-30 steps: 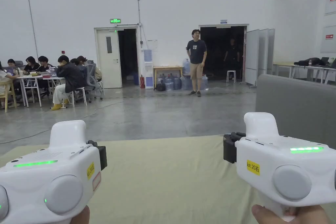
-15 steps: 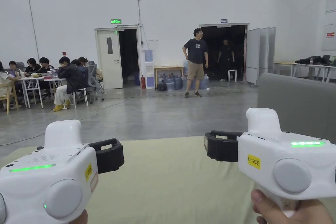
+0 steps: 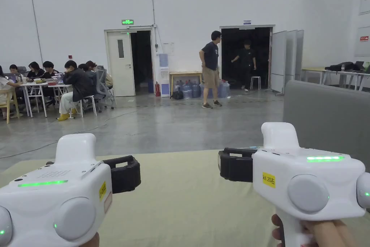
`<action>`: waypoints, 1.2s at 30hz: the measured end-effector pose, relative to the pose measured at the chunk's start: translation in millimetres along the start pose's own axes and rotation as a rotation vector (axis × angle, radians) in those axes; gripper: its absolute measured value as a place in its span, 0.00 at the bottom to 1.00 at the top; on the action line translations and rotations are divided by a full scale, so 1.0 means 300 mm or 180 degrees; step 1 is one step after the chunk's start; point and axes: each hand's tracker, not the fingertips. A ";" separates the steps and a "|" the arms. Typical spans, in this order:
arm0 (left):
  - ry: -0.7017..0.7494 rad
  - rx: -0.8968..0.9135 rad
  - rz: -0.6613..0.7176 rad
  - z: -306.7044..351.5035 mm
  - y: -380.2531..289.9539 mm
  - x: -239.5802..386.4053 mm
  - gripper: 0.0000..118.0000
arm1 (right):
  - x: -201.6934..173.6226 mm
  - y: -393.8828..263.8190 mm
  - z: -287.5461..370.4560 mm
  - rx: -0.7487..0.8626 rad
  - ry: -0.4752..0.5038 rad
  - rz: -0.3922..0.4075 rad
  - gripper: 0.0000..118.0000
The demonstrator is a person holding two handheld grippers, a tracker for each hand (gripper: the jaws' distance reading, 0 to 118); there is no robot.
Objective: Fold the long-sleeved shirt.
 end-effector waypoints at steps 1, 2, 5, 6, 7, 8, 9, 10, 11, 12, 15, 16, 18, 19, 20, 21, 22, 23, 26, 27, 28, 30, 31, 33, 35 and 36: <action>0.0003 -0.0003 0.0009 -0.002 0.000 -0.001 1.00 | 0.002 -0.003 0.001 -0.0003 0.0027 -0.0006 1.00; 0.0000 -0.0004 0.0024 -0.004 0.001 -0.004 1.00 | 0.001 0.000 0.002 -0.0008 0.0073 -0.0027 1.00; -0.0064 -0.0098 0.0111 -0.007 0.000 -0.008 1.00 | 0.004 -0.004 -0.001 -0.0048 0.0132 -0.0129 1.00; -0.0076 -0.0120 0.0124 -0.007 -0.002 -0.008 1.00 | 0.000 0.002 -0.003 -0.0051 0.0144 -0.0135 1.00; -0.0076 -0.0110 0.0126 -0.005 -0.003 -0.007 1.00 | 0.000 0.001 -0.003 -0.0052 0.0146 -0.0131 1.00; -0.0077 -0.0046 0.0087 -0.005 -0.001 -0.007 1.00 | 0.000 0.000 -0.003 -0.0049 0.0145 -0.0115 1.00; -0.0081 -0.0047 0.0071 -0.004 -0.002 -0.006 1.00 | -0.003 0.001 -0.002 -0.0041 0.0125 -0.0086 1.00; -0.0079 -0.0046 0.0057 -0.004 -0.002 -0.005 1.00 | -0.008 0.004 -0.002 -0.0034 0.0105 -0.0060 1.00; -0.0074 -0.0046 0.0044 -0.003 -0.003 -0.003 1.00 | -0.009 0.005 0.000 -0.0025 0.0085 -0.0036 1.00; -0.0068 -0.0037 0.0026 -0.004 -0.003 -0.003 1.00 | -0.009 0.005 0.003 -0.0013 0.0081 -0.0019 1.00; -0.0092 -0.0064 0.0078 -0.004 0.001 -0.011 1.00 | -0.017 0.011 0.008 -0.0005 0.0091 -0.0021 1.00; -0.0099 -0.0063 0.0099 -0.003 0.001 -0.013 1.00 | -0.014 0.013 0.010 -0.0007 0.0098 -0.0029 1.00; -0.0103 -0.0062 0.0109 0.001 0.000 -0.014 1.00 | -0.016 0.015 0.012 0.0020 0.0106 -0.0063 1.00; -0.0100 -0.0061 0.0100 0.004 0.000 -0.013 1.00 | -0.015 0.016 0.013 0.0025 0.0101 -0.0078 1.00; -0.0094 -0.0063 0.0092 0.006 -0.001 -0.012 1.00 | -0.012 0.018 0.015 0.0023 0.0102 -0.0084 1.00; -0.0090 -0.0062 0.0084 0.008 -0.002 -0.012 1.00 | -0.012 0.019 0.015 0.0018 0.0102 -0.0086 1.00; -0.0096 -0.0066 0.0080 0.008 -0.003 -0.012 1.00 | -0.016 0.019 0.013 0.0016 0.0099 -0.0086 1.00; -0.0107 -0.0074 0.0084 0.005 -0.005 -0.013 1.00 | -0.016 0.019 0.014 0.0017 0.0092 -0.0082 1.00; -0.0137 -0.0156 0.0123 0.001 -0.011 -0.013 1.00 | -0.023 0.019 0.019 0.0034 0.0047 -0.0061 1.00; -0.0139 -0.0152 0.0130 0.000 -0.013 -0.014 1.00 | -0.023 0.020 0.020 0.0031 0.0050 -0.0062 1.00; -0.0137 -0.0149 0.0131 0.001 -0.015 -0.013 1.00 | -0.022 0.019 0.021 0.0025 0.0060 -0.0063 1.00; -0.0128 -0.0126 0.0132 0.005 -0.015 -0.012 1.00 | -0.028 0.019 0.021 0.0016 0.0069 -0.0051 1.00; -0.0127 -0.0117 0.0128 0.006 -0.014 -0.012 1.00 | -0.029 0.019 0.022 0.0017 0.0063 -0.0039 1.00; -0.0140 -0.0121 0.0118 0.006 -0.011 -0.011 1.00 | -0.032 0.019 0.026 0.0031 0.0042 -0.0005 1.00; -0.0152 -0.0153 0.0112 0.006 -0.009 -0.010 1.00 | -0.035 0.019 0.028 0.0042 0.0068 -0.0016 1.00; -0.0159 -0.0158 0.0115 0.006 -0.008 -0.010 1.00 | -0.034 0.018 0.029 0.0048 0.0087 -0.0030 1.00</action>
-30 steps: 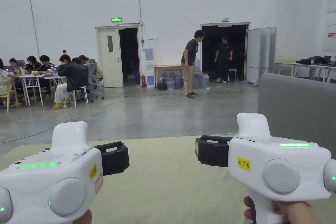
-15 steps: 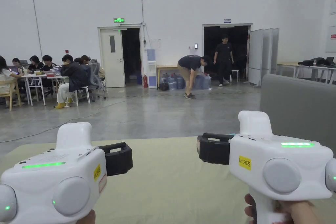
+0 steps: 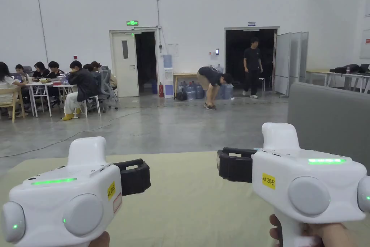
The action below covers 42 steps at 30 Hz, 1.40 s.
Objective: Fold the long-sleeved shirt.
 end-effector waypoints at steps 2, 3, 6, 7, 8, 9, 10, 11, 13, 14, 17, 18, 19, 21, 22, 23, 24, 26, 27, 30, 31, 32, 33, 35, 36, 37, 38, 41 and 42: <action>-0.0014 -0.0008 0.0004 0.002 0.000 0.001 1.00 | -0.004 0.000 -0.002 -0.0002 0.0001 -0.0001 1.00; -0.0012 -0.0004 0.0004 0.002 -0.001 0.002 1.00 | -0.006 0.000 -0.002 -0.0003 -0.0002 0.0003 1.00; -0.0012 0.0012 -0.0012 0.004 -0.003 0.005 1.00 | -0.009 -0.001 -0.004 -0.0008 -0.0004 0.0004 1.00; -0.0013 0.0014 -0.0017 0.002 -0.003 0.006 1.00 | -0.009 -0.001 -0.004 -0.0007 0.0006 0.0002 1.00; -0.0019 0.0006 -0.0012 0.001 -0.005 0.005 1.00 | -0.009 -0.001 -0.004 -0.0005 0.0012 -0.0006 1.00; -0.0037 0.0003 0.0013 -0.003 -0.006 0.002 1.00 | -0.008 -0.001 -0.004 -0.0005 0.0008 -0.0018 1.00; -0.0066 -0.0027 0.0037 -0.006 -0.006 -0.003 1.00 | -0.008 -0.001 -0.006 -0.0004 0.0007 -0.0022 1.00; -0.0077 -0.0065 0.0062 -0.007 -0.008 -0.007 1.00 | -0.007 -0.002 -0.006 -0.0006 0.0005 -0.0021 1.00; -0.0049 -0.0048 0.0071 -0.006 -0.009 -0.007 1.00 | -0.004 -0.002 -0.007 -0.0004 -0.0008 -0.0020 1.00; -0.0026 -0.0037 0.0060 -0.006 -0.008 -0.008 1.00 | -0.005 -0.003 -0.008 -0.0011 -0.0020 -0.0015 1.00; 0.0018 -0.0010 0.0032 -0.004 -0.006 -0.008 1.00 | -0.002 -0.003 -0.010 -0.0020 -0.0067 -0.0013 1.00; 0.0021 0.0008 0.0033 -0.003 -0.004 -0.008 1.00 | -0.003 -0.004 -0.012 -0.0018 -0.0065 -0.0014 1.00; 0.0015 0.0013 0.0035 -0.002 -0.002 -0.008 1.00 | -0.002 -0.004 -0.012 -0.0022 -0.0061 -0.0022 1.00; 0.0007 0.0004 0.0039 -0.001 0.000 -0.007 1.00 | 0.000 -0.003 -0.013 -0.0033 -0.0038 -0.0040 1.00; 0.0005 0.0006 0.0039 -0.001 0.000 -0.005 1.00 | 0.000 -0.004 -0.012 -0.0034 -0.0029 -0.0044 1.00; 0.0004 0.0002 0.0033 -0.001 -0.001 -0.004 1.00 | 0.000 -0.004 -0.012 -0.0037 -0.0022 -0.0041 1.00; 0.0004 0.0003 0.0026 -0.001 -0.002 -0.001 1.00 | 0.000 -0.004 -0.012 -0.0036 -0.0022 -0.0037 1.00; 0.0001 -0.0001 0.0013 -0.002 -0.004 0.002 1.00 | -0.003 -0.005 -0.012 -0.0030 -0.0041 -0.0008 1.00; 0.0001 -0.0006 0.0010 -0.003 -0.005 0.003 1.00 | -0.004 -0.005 -0.012 -0.0029 -0.0054 0.0008 1.00; -0.0002 -0.0023 0.0032 -0.005 -0.004 0.002 1.00 | -0.002 -0.005 -0.012 -0.0038 -0.0046 -0.0004 1.00; -0.0002 -0.0024 0.0038 -0.005 -0.004 0.002 1.00 | 0.000 -0.005 -0.012 -0.0040 -0.0035 -0.0008 1.00; -0.0003 -0.0023 0.0039 -0.005 -0.003 0.002 1.00 | 0.000 -0.005 -0.013 -0.0043 -0.0038 -0.0011 1.00; -0.0001 -0.0020 0.0034 -0.005 -0.003 0.003 1.00 | 0.001 -0.005 -0.013 -0.0049 -0.0053 -0.0006 1.00; 0.0002 -0.0032 0.0010 -0.006 -0.003 0.004 1.00 | 0.002 -0.005 -0.013 -0.0042 -0.0073 0.0001 1.00; 0.0006 -0.0035 0.0008 -0.006 -0.002 0.005 1.00 | 0.004 -0.005 -0.014 -0.0041 -0.0079 -0.0007 1.00; 0.0006 -0.0035 0.0014 -0.005 -0.002 0.004 1.00 | 0.006 -0.005 -0.014 -0.0045 -0.0073 -0.0019 1.00; 0.0001 -0.0031 0.0026 -0.005 -0.001 0.004 1.00 | 0.007 -0.006 -0.015 -0.0051 -0.0052 -0.0032 1.00; -0.0007 -0.0033 0.0034 -0.003 -0.001 0.003 1.00 | 0.007 -0.009 -0.015 -0.0041 -0.0007 -0.0055 1.00; -0.0002 -0.0038 0.0022 -0.003 -0.001 0.004 1.00 | 0.005 -0.010 -0.015 -0.0053 -0.0013 -0.0053 1.00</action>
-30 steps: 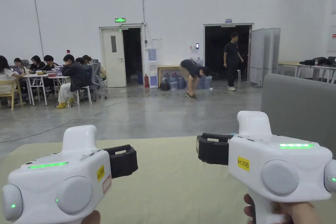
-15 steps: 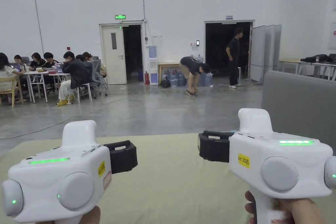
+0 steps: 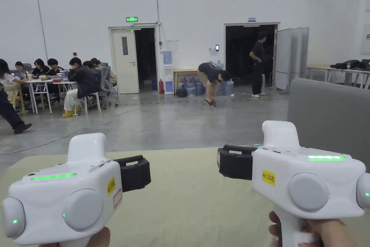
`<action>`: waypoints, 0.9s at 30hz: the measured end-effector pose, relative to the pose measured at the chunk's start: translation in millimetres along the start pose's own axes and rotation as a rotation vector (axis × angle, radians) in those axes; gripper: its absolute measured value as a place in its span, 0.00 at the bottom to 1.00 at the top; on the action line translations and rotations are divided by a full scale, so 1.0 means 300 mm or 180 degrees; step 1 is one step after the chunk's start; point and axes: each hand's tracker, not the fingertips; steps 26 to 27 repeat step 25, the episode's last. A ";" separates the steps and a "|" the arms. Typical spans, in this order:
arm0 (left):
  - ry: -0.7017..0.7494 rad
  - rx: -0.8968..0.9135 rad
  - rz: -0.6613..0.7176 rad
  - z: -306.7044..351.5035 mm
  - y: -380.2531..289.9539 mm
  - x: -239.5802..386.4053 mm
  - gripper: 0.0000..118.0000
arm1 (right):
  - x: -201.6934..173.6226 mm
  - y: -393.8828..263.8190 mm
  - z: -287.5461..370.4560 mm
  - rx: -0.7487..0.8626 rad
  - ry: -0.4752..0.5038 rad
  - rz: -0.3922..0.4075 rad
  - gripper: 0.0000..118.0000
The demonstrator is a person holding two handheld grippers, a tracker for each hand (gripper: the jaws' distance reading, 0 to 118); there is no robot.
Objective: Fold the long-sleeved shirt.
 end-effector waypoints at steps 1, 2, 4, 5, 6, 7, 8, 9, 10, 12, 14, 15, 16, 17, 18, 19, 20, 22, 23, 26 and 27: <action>0.0002 0.0004 -0.0008 0.000 -0.001 0.000 1.00 | -0.002 0.000 -0.001 -0.0006 -0.0010 0.0008 1.00; 0.0006 0.0002 -0.0013 0.000 -0.001 0.001 1.00 | -0.004 -0.001 -0.002 -0.0003 -0.0025 0.0018 1.00; 0.0001 -0.0006 -0.0009 0.001 -0.001 0.001 1.00 | -0.007 -0.002 0.000 0.0010 -0.0039 0.0033 1.00; -0.0005 -0.0006 -0.0004 0.003 -0.002 0.001 1.00 | -0.007 -0.003 0.001 0.0021 -0.0045 0.0032 1.00; -0.0011 -0.0008 -0.0003 0.004 -0.002 0.001 1.00 | -0.007 -0.003 0.002 0.0039 -0.0050 0.0022 1.00; -0.0012 -0.0014 -0.0005 0.004 -0.002 0.001 1.00 | -0.006 -0.002 0.004 0.0047 -0.0030 -0.0002 1.00; -0.0007 -0.0016 -0.0001 0.005 -0.002 0.002 1.00 | 0.000 0.000 0.006 0.0020 0.0036 -0.0060 1.00; -0.0011 -0.0010 0.0004 0.008 -0.003 0.002 1.00 | 0.005 0.001 0.006 -0.0003 0.0069 -0.0120 1.00; -0.0021 0.0002 0.0007 0.010 -0.003 0.002 1.00 | 0.009 0.001 0.005 -0.0001 0.0084 -0.0158 1.00; -0.0023 0.0023 0.0006 0.013 -0.002 0.004 1.00 | 0.015 0.000 0.004 -0.0006 0.0088 -0.0164 1.00; -0.0024 0.0017 -0.0008 0.014 -0.002 0.006 1.00 | 0.014 0.000 0.006 0.0002 0.0006 -0.0161 1.00; -0.0024 0.0017 -0.0012 0.013 -0.002 0.006 1.00 | 0.014 0.000 0.007 -0.0004 -0.0030 -0.0156 1.00; -0.0022 0.0013 -0.0013 0.013 -0.003 0.007 1.00 | 0.013 -0.001 0.006 -0.0008 -0.0035 -0.0144 1.00; -0.0018 0.0001 -0.0011 0.011 -0.004 0.006 1.00 | 0.013 -0.001 0.006 -0.0008 -0.0036 -0.0129 1.00; -0.0009 -0.0009 0.0002 0.011 -0.005 0.007 1.00 | 0.014 -0.002 0.007 -0.0010 -0.0043 -0.0121 1.00; -0.0012 -0.0009 0.0021 0.013 -0.005 0.007 1.00 | 0.014 -0.002 0.007 -0.0017 -0.0050 -0.0117 1.00; -0.0031 0.0004 0.0050 0.015 -0.006 0.009 1.00 | 0.011 -0.004 0.006 -0.0027 -0.0048 -0.0109 1.00; -0.0069 0.0006 0.0054 0.016 -0.008 0.011 1.00 | 0.009 -0.009 0.005 -0.0044 -0.0050 -0.0103 1.00; -0.0067 0.0004 0.0045 0.015 -0.009 0.015 1.00 | 0.007 -0.012 0.004 -0.0054 -0.0061 -0.0092 1.00; -0.0055 0.0014 0.0012 0.011 -0.013 0.022 1.00 | 0.000 -0.019 0.000 -0.0063 -0.0096 -0.0046 1.00; -0.0055 0.0014 0.0012 0.011 -0.013 0.022 1.00 | 0.000 -0.019 0.000 -0.0063 -0.0096 -0.0046 1.00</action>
